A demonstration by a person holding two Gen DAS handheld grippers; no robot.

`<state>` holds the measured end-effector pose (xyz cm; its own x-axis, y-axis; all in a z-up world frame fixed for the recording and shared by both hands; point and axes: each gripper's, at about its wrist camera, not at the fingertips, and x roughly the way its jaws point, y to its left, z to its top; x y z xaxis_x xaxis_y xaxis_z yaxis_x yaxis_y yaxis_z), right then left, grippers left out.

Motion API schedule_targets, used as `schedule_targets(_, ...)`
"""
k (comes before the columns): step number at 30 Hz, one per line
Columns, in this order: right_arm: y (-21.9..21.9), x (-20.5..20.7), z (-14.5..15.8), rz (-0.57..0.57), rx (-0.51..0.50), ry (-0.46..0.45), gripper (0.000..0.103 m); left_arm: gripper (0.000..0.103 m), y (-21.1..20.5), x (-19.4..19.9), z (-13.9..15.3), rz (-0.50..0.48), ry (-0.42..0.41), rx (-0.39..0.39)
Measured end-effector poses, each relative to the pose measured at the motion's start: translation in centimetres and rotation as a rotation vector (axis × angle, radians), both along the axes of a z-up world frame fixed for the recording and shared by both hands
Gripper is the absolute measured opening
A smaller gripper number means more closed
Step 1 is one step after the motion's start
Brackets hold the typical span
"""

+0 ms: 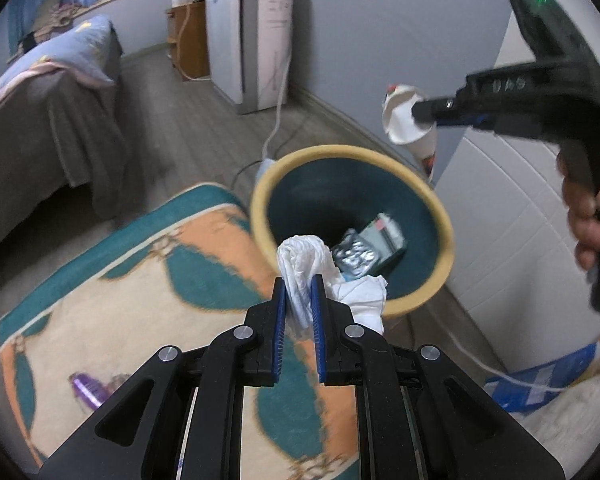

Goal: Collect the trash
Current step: 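Drop the red-and-white paper cup into the bin with the right tool while the left tool drops the tissue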

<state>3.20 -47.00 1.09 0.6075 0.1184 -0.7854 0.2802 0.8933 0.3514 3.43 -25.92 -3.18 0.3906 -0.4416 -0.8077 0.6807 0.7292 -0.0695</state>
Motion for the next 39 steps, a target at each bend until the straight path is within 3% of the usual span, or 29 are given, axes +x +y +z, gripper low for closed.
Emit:
schedule_targets(6,-1.9,0.0,-2.8,-0.056,0.054,0.069,0.010,0.013,-3.7,0.1,-1.5,-0.065,0.050,0.024)
schedule_targets(14,-1.5,0.8,-4.2,-0.056,0.049,0.115,0.010,0.013,-7.3,1.6,-2.9,-0.109,0.000,0.110)
schedule_targets(25,-2.0,1.3,-3.7,-0.095,0.031,0.046,0.010,0.022,-9.4,5.4,-1.9,-0.033,-0.059,0.070)
schedule_targets(30,-1.9,1.4,-3.3,-0.093,0.031,0.008,0.010,0.049,-9.5,5.9,-1.5,-0.010,-0.092,0.048)
schedule_targets(34,-1.9,1.4,-2.7,-0.103,0.017,-0.022,0.011,0.062,-9.1,6.1,-1.7,0.003,-0.099,0.040)
schedule_targets(36,-2.1,1.3,-2.3,-0.112,0.016,-0.038,0.011,0.075,-8.8,6.3,-1.9,0.017,-0.098,0.031)
schedule_targets(39,-2.1,1.3,-2.1,-0.118,0.004,-0.045,0.015,0.086,-8.2,6.3,-2.1,0.034,-0.105,0.033)
